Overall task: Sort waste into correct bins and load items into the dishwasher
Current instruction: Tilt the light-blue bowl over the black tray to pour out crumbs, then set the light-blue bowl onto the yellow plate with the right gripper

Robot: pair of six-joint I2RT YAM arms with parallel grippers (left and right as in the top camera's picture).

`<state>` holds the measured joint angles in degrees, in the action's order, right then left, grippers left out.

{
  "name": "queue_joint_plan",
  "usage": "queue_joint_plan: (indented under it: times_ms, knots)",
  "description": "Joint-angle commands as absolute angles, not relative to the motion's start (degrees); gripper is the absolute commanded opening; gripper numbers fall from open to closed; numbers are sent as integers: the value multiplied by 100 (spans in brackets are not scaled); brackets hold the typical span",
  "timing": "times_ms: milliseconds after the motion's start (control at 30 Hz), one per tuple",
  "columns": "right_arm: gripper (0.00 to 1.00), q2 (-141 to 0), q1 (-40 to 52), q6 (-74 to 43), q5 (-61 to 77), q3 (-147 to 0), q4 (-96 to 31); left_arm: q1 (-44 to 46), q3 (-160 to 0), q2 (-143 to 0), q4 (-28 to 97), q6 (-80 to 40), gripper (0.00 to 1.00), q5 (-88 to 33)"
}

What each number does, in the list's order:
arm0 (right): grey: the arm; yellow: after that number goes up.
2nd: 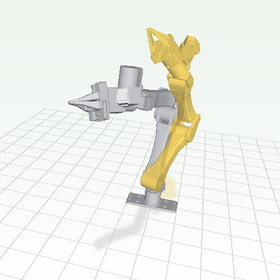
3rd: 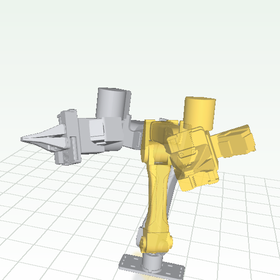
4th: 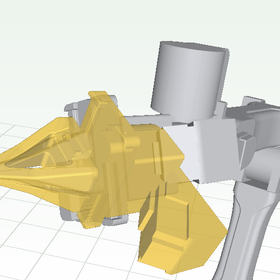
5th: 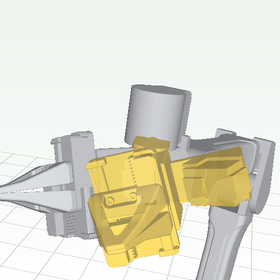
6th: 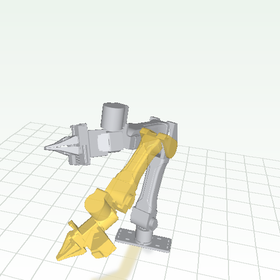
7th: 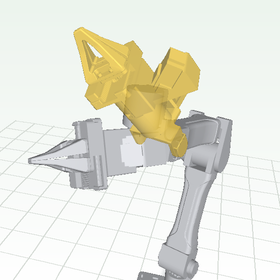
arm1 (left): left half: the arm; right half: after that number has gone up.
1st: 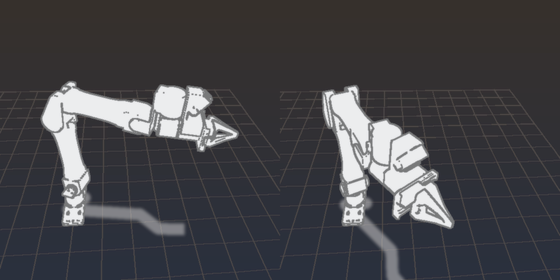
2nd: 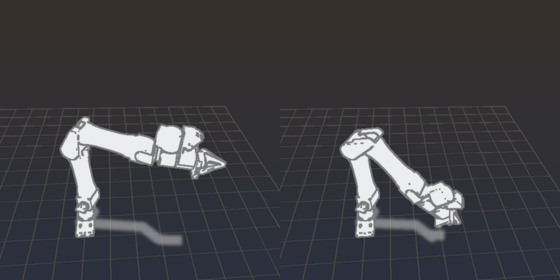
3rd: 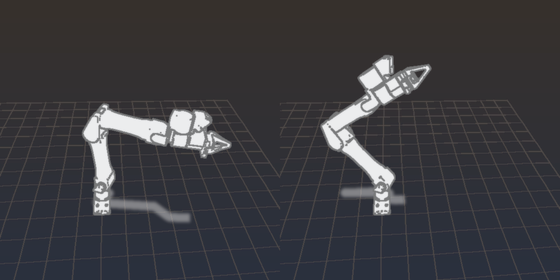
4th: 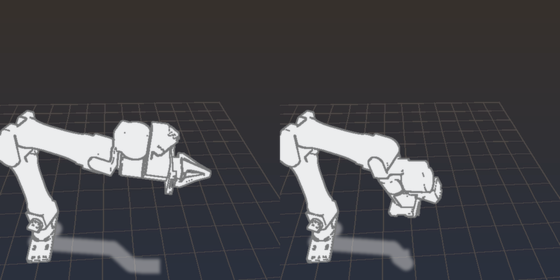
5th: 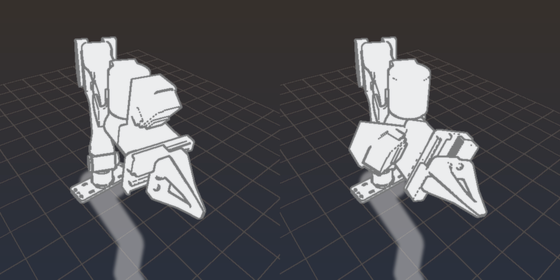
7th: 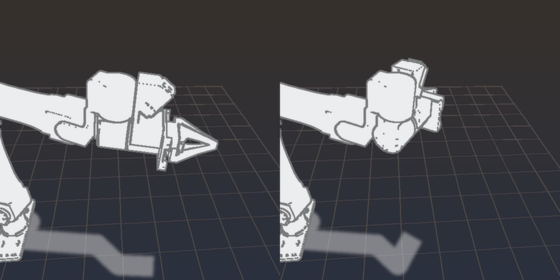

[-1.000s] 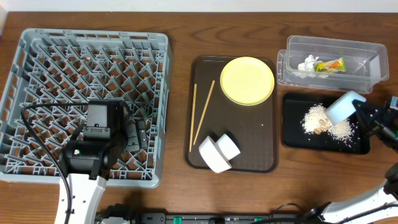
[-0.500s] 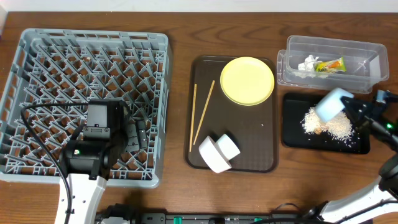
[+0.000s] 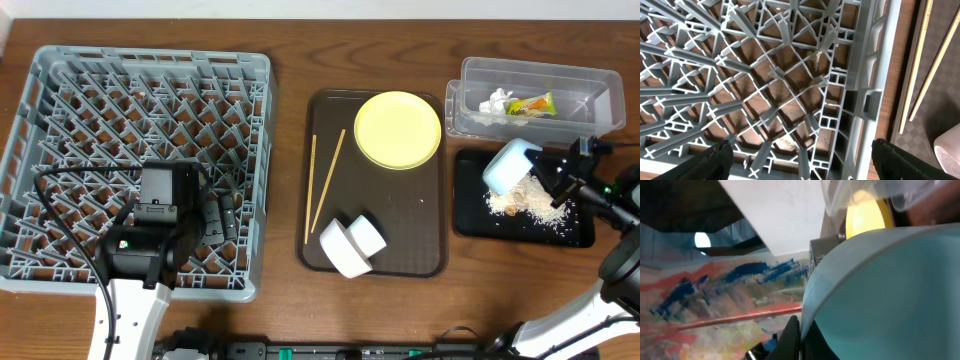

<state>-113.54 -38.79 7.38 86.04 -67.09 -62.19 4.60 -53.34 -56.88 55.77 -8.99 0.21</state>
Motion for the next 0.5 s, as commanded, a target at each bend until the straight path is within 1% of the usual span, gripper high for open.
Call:
queue_joint_plan:
  times_ms: [0, 100, 267, 400, 467]
  knots:
    - [1, -11347, -3647, 1192, 8665, -6694, -6595, 469, -5435, -5686, 5610, -864, 91, 49]
    - [2, -11347, -3444, 1490, 8941, -6718, -7037, 469, -5435, -5686, 5607, -864, 91, 49]
    - [1, -11238, -3061, 1907, 8938, -6960, -7303, 469, -5435, -5686, 5607, -864, 91, 49]
    - [1, -10984, -2567, 2047, 8908, -7225, -7323, 469, -5435, -5686, 5607, -864, 91, 49]
    - [1, -10860, -2252, 2045, 8672, -7474, -7255, 469, -5435, -5686, 5607, -864, 90, 49]
